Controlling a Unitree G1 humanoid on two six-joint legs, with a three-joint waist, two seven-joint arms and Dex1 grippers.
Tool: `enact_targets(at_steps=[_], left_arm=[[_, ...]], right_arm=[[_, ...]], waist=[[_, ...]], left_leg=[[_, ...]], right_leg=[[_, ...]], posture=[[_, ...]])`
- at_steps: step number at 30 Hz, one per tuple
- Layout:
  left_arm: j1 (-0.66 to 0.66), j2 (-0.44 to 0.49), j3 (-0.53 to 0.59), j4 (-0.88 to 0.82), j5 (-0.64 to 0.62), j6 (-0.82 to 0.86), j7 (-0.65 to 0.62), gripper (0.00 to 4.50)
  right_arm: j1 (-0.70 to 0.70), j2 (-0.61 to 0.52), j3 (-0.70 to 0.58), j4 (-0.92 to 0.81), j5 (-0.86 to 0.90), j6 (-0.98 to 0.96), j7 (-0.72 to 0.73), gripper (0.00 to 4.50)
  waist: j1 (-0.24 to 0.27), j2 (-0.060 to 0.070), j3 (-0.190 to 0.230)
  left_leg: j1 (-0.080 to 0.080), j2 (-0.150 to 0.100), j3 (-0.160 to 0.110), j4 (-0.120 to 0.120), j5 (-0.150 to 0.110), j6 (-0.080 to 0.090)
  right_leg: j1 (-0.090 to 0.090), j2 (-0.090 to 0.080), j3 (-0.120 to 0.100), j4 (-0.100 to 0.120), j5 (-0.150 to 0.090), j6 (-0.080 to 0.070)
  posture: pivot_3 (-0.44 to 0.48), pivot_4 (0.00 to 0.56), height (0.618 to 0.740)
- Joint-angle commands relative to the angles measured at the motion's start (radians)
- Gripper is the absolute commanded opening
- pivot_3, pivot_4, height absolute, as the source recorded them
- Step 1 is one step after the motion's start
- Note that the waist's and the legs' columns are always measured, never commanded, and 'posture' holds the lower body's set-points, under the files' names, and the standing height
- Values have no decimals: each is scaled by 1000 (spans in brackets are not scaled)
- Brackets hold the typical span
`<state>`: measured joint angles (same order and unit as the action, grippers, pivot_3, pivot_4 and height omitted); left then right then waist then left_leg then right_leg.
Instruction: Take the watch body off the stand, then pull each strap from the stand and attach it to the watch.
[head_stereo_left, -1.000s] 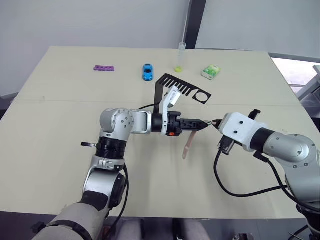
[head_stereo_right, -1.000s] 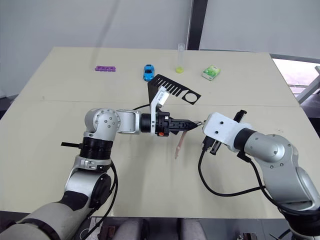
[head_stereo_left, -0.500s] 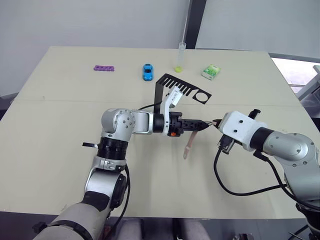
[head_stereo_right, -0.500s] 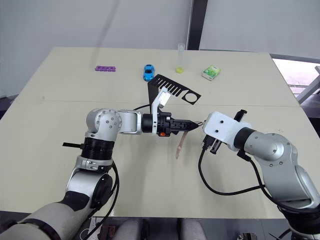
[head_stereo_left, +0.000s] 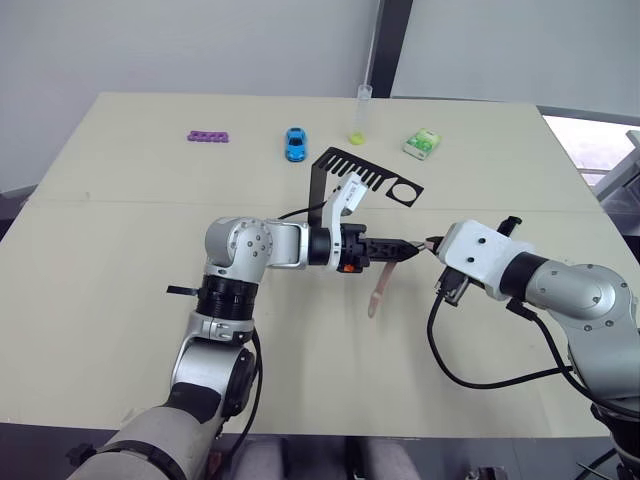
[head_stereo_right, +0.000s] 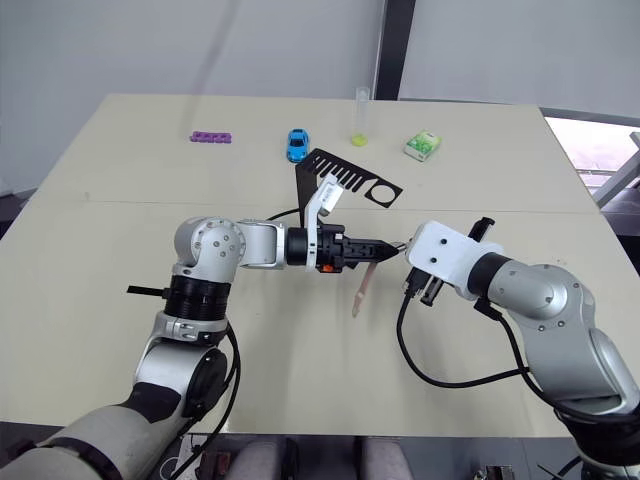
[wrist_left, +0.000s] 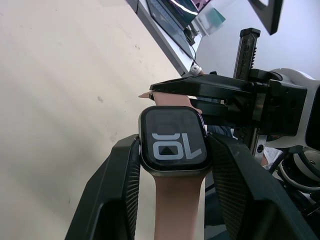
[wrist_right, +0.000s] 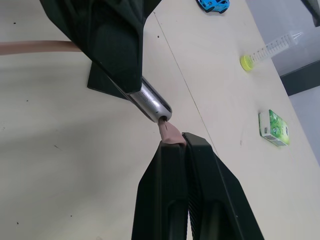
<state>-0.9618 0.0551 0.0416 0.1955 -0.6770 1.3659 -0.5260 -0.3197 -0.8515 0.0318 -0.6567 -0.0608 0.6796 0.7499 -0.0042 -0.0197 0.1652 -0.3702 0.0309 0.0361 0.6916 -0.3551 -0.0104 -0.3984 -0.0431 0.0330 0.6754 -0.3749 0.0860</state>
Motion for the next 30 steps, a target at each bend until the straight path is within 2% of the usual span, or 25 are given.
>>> enact_targets(at_steps=[1, 13, 24, 30], left_arm=[[-27, -34, -19, -42, -28, -13, -21, 1586], [-27, 70, -42, 12, -8, -40, -107, 1586], [-29, 121, -65, 62, -12, -23, -173, 1586], [-36, 113, -63, 70, -10, -18, -176, 1586]], right_arm=[[-12, 11, 8, -53, 22, -17, 2, 0], [17, -24, -43, -72, 79, -30, 34, 0], [31, -92, -46, -45, 66, -127, 43, 0], [38, -110, -43, -36, 63, -172, 39, 0]], waist=[[0, 0, 0], [0, 0, 0], [0, 0, 0], [1, 0, 0]], left_leg=[[0, 0, 0, 0, 0, 0], [0, 0, 0, 0, 0, 0], [0, 0, 0, 0, 0, 0], [0, 0, 0, 0, 0, 0]], right_leg=[[0, 0, 0, 0, 0, 0], [0, 0, 0, 0, 0, 0], [0, 0, 0, 0, 0, 0], [0, 0, 0, 0, 0, 0]], posture=[[0, 150, 740], [0, 150, 740], [0, 150, 740], [0, 150, 740]])
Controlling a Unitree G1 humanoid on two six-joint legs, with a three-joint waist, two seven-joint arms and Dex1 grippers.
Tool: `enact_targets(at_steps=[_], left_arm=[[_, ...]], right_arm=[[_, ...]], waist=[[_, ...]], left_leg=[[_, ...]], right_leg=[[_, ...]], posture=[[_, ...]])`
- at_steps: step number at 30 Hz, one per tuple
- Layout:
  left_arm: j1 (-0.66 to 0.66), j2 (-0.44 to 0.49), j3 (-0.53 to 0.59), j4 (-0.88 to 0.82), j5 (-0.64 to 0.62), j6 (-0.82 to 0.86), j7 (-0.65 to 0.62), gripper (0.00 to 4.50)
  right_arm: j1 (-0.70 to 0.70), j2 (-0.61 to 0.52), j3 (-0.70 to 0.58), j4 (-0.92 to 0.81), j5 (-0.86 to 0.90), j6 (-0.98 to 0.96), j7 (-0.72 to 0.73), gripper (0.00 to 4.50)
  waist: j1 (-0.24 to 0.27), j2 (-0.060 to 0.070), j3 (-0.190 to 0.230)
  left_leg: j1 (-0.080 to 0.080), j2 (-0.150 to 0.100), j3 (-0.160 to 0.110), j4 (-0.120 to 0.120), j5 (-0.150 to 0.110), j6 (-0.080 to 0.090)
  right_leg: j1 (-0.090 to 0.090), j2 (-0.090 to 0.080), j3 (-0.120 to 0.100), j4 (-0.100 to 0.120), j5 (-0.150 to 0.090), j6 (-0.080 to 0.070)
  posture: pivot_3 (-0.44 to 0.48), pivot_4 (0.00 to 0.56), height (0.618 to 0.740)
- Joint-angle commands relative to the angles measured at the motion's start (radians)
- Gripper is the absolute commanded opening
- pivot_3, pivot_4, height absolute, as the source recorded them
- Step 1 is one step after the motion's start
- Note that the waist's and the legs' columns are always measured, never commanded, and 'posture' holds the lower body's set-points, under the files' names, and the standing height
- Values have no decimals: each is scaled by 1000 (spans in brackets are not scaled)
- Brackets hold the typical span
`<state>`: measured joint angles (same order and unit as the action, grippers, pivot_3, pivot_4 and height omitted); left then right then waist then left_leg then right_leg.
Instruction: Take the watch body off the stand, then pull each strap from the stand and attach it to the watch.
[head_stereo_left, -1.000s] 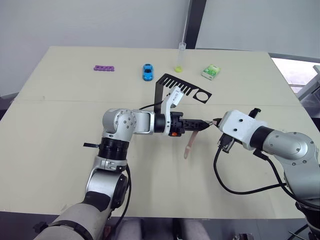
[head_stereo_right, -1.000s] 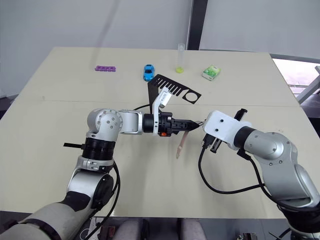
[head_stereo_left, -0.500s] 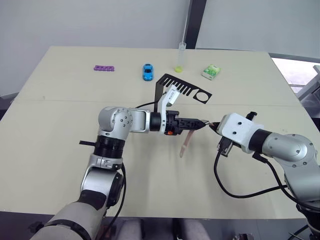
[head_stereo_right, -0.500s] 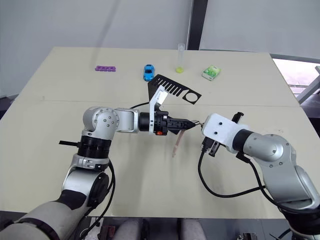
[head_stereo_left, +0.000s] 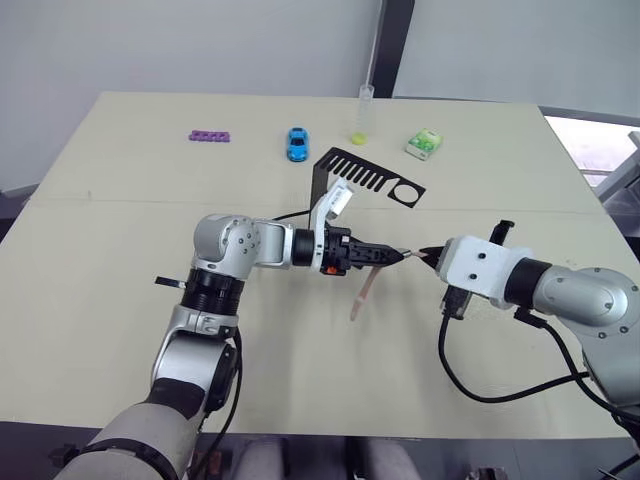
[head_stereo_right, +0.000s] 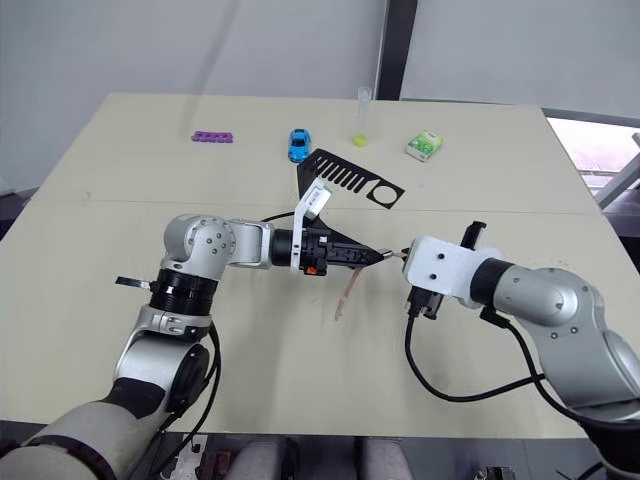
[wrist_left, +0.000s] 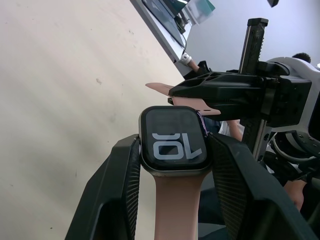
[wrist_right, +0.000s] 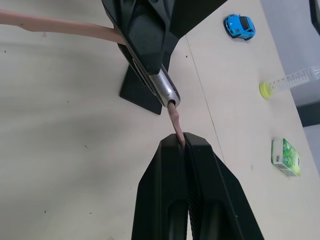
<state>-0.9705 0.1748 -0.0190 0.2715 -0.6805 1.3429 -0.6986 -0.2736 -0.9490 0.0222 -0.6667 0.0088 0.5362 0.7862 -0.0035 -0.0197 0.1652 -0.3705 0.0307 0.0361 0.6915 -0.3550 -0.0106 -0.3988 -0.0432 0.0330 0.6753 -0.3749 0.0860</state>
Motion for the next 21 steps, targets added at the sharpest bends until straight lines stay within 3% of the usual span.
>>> enact_targets(at_steps=[1, 21], left_arm=[[-28, -12, 0, -6, -7, 7, 1, 1586], [-30, -103, 26, -65, -11, 5, 112, 1586]], right_arm=[[-7, -12, -32, -26, -8, -30, 3, 0], [-25, -33, 5, -32, -46, 9, 16, 0]], waist=[[0, 0, 0], [0, 0, 0]], left_leg=[[0, 0, 0, 0, 0, 0], [0, 0, 0, 0, 0, 0]], right_leg=[[0, 0, 0, 0, 0, 0], [0, 0, 0, 0, 0, 0]], posture=[[0, 150, 740], [0, 150, 740]])
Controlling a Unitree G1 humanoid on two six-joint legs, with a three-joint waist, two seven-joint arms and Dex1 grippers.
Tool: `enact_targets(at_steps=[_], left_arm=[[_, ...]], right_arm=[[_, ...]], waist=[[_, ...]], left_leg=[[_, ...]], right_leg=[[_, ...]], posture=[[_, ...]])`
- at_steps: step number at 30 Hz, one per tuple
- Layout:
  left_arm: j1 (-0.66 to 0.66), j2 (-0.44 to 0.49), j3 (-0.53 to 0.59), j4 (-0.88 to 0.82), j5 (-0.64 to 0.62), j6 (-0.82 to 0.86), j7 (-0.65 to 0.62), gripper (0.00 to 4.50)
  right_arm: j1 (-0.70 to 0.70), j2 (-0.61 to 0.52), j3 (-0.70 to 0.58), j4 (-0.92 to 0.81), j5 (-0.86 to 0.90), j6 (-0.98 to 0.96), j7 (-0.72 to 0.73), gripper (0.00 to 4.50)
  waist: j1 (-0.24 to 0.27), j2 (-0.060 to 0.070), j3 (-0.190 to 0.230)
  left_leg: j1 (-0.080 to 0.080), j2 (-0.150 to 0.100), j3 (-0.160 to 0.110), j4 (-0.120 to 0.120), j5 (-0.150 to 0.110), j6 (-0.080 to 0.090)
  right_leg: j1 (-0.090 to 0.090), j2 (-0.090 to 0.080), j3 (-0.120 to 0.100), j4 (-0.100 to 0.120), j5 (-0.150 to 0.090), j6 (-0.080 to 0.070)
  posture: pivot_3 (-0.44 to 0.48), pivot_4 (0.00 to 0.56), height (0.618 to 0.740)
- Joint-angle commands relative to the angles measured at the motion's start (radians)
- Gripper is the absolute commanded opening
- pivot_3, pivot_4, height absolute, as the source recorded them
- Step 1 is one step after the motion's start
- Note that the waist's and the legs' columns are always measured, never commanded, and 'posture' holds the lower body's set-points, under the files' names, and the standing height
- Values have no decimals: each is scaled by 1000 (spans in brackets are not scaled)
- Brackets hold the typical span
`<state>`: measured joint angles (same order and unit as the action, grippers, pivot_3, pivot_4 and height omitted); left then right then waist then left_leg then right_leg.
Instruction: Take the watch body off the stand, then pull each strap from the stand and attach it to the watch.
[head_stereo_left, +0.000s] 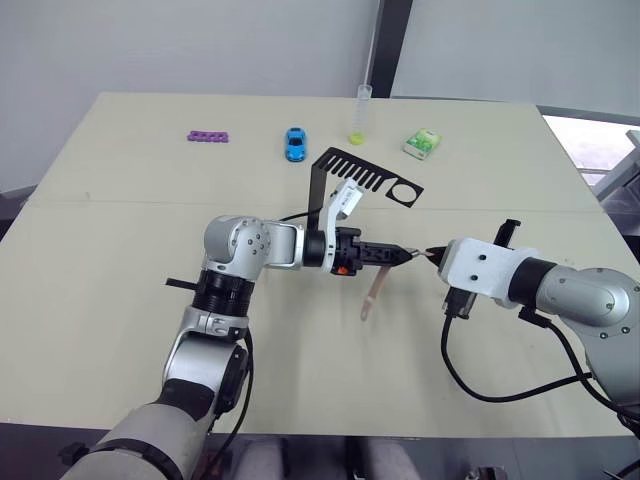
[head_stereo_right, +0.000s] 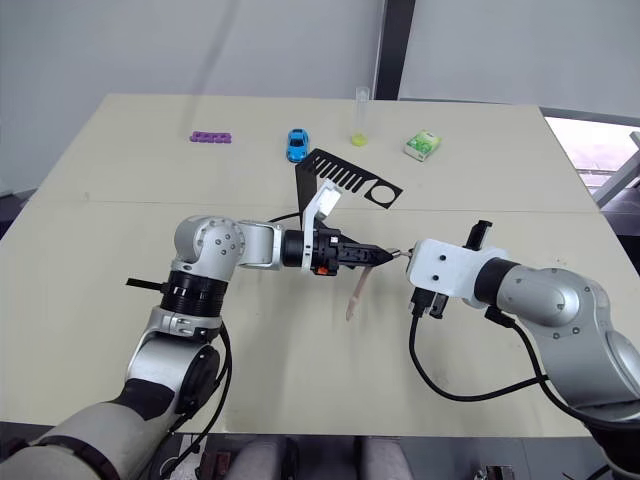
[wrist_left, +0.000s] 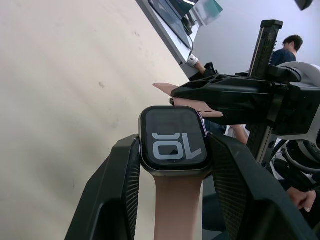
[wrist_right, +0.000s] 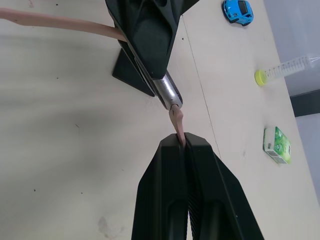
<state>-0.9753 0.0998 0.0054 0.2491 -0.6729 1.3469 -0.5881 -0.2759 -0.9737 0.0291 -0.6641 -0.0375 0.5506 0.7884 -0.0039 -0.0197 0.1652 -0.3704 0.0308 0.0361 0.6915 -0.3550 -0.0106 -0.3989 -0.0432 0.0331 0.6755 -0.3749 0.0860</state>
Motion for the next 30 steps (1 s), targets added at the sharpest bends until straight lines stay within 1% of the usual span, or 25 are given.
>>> enact_targets(at_steps=[1, 21, 30], left_arm=[[-25, -30, 2, -44, -19, 2, 5, 1586], [-24, -75, 6, -66, -19, 37, 65, 1586], [-32, -84, 22, -83, -37, 36, 64, 1586]], right_arm=[[-24, -9, -1, -34, -2, -5, 14, 0], [-33, -7, 7, -31, -26, 12, 19, 0], [-33, 7, -1, -28, -8, 46, 17, 0]], waist=[[0, 0, 0], [0, 0, 0], [0, 0, 0]], left_leg=[[0, 0, 0, 0, 0, 0], [0, 0, 0, 0, 0, 0], [0, 0, 0, 0, 0, 0]], right_leg=[[0, 0, 0, 0, 0, 0], [0, 0, 0, 0, 0, 0], [0, 0, 0, 0, 0, 0]], posture=[[0, 150, 740], [0, 150, 740], [0, 150, 740]])
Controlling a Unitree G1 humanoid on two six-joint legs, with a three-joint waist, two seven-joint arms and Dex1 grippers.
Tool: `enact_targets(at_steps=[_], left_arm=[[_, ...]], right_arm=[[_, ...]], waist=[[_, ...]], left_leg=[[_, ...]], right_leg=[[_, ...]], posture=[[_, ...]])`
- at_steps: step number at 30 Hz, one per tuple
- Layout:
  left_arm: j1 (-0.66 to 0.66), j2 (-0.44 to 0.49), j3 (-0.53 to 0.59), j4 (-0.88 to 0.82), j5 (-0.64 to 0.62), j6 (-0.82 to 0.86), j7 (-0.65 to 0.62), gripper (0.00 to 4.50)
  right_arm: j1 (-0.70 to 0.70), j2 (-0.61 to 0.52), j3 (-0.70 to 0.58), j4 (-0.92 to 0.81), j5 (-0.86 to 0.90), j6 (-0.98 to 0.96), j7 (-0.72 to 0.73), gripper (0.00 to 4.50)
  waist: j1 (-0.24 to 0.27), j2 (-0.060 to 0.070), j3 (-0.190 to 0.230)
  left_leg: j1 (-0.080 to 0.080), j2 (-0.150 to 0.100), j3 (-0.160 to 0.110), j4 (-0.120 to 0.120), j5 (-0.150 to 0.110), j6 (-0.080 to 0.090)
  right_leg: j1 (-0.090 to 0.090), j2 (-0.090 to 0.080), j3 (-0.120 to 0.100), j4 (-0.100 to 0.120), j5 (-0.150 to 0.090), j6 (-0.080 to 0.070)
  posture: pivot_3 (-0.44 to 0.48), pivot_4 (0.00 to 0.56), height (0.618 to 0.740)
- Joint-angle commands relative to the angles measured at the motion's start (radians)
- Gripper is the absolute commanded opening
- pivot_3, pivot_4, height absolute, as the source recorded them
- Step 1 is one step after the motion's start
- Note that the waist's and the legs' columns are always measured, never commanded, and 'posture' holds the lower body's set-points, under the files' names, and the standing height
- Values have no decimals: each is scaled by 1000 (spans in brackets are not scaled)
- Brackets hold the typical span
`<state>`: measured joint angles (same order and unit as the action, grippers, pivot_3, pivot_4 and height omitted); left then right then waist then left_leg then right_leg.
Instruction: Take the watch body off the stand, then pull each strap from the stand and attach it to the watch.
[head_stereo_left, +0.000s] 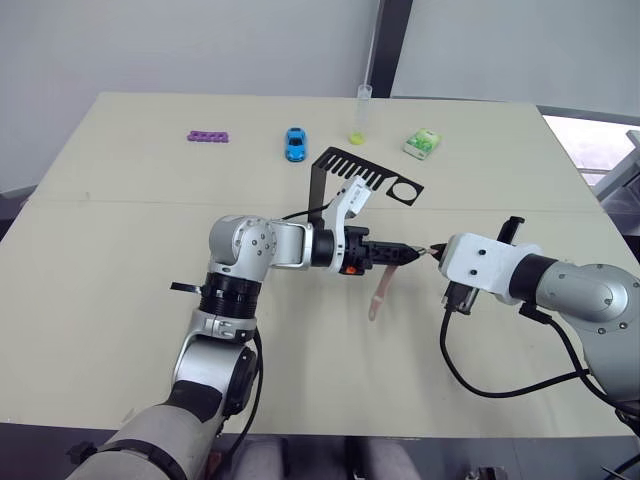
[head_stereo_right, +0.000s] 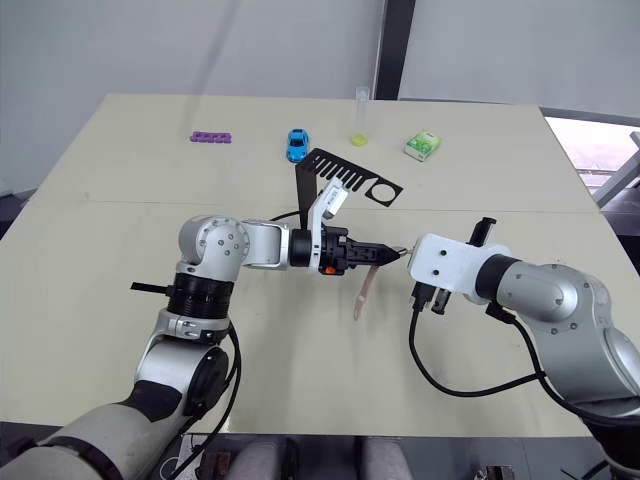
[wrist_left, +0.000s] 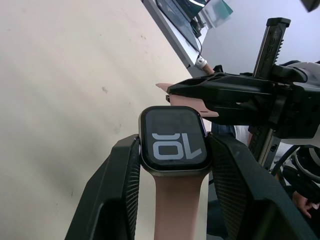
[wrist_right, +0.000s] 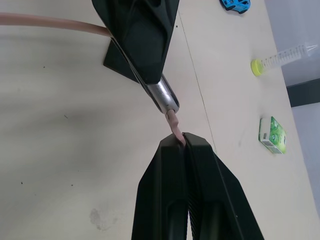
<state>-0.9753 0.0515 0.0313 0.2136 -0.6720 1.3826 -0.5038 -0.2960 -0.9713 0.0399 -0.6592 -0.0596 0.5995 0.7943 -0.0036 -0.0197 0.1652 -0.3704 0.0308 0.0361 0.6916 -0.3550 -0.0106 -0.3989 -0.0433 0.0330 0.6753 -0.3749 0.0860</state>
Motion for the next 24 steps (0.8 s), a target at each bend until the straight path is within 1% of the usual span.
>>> enact_targets(at_steps=[1, 13, 24], left_arm=[[-32, -36, -4, -47, -37, -1, -21, 1586], [-26, -62, -5, -47, -34, -4, -2, 1586], [-10, -50, -22, -79, -29, -9, -3, 1586]], right_arm=[[-13, 5, -13, -31, 16, 1, 10, 0], [-24, 3, -14, -31, 23, 31, 6, 0], [-27, 8, -9, -23, 24, 46, 3, 0]], waist=[[0, 0, 0], [0, 0, 0], [0, 0, 0]], left_leg=[[0, 0, 0, 0, 0, 0], [0, 0, 0, 0, 0, 0], [0, 0, 0, 0, 0, 0]], right_leg=[[0, 0, 0, 0, 0, 0], [0, 0, 0, 0, 0, 0], [0, 0, 0, 0, 0, 0]], posture=[[0, 150, 740], [0, 150, 740], [0, 150, 740]])
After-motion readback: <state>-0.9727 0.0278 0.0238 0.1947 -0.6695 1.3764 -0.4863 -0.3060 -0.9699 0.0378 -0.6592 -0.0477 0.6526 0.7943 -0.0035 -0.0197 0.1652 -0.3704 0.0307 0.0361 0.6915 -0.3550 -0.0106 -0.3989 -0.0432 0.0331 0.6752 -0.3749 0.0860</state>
